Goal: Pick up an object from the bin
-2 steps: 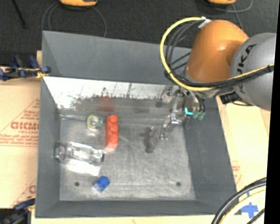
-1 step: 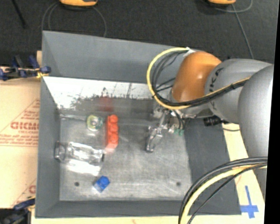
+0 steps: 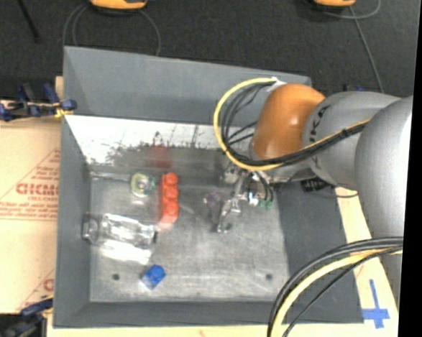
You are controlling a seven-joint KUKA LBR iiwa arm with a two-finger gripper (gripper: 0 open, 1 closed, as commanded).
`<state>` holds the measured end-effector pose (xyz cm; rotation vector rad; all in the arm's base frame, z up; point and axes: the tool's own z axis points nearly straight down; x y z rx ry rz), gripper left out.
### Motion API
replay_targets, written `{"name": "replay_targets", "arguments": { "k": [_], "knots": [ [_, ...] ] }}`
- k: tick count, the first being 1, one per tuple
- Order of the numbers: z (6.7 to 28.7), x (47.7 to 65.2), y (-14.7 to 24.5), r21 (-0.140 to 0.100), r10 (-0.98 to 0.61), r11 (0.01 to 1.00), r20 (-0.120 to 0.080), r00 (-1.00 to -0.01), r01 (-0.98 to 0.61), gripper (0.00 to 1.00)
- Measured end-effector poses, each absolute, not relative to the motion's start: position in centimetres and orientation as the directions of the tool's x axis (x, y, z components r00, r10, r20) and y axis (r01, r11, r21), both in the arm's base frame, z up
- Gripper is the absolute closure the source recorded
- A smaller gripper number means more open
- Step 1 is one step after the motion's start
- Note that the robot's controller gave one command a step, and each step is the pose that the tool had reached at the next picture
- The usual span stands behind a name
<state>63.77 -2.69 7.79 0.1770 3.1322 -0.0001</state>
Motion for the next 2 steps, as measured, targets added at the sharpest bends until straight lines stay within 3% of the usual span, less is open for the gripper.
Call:
{"name": "replay_targets", "arguments": {
  "k": [1, 2],
  "knots": [
    [7.58, 62.52, -1.43, 0.002, 0.217, 0.976, -0.017, -0.976, 0.217, 0.0],
    [7.73, 62.58, -1.38, 0.003, 0.216, 0.976, -0.019, -0.976, 0.216, 1.0]
  ]
}}
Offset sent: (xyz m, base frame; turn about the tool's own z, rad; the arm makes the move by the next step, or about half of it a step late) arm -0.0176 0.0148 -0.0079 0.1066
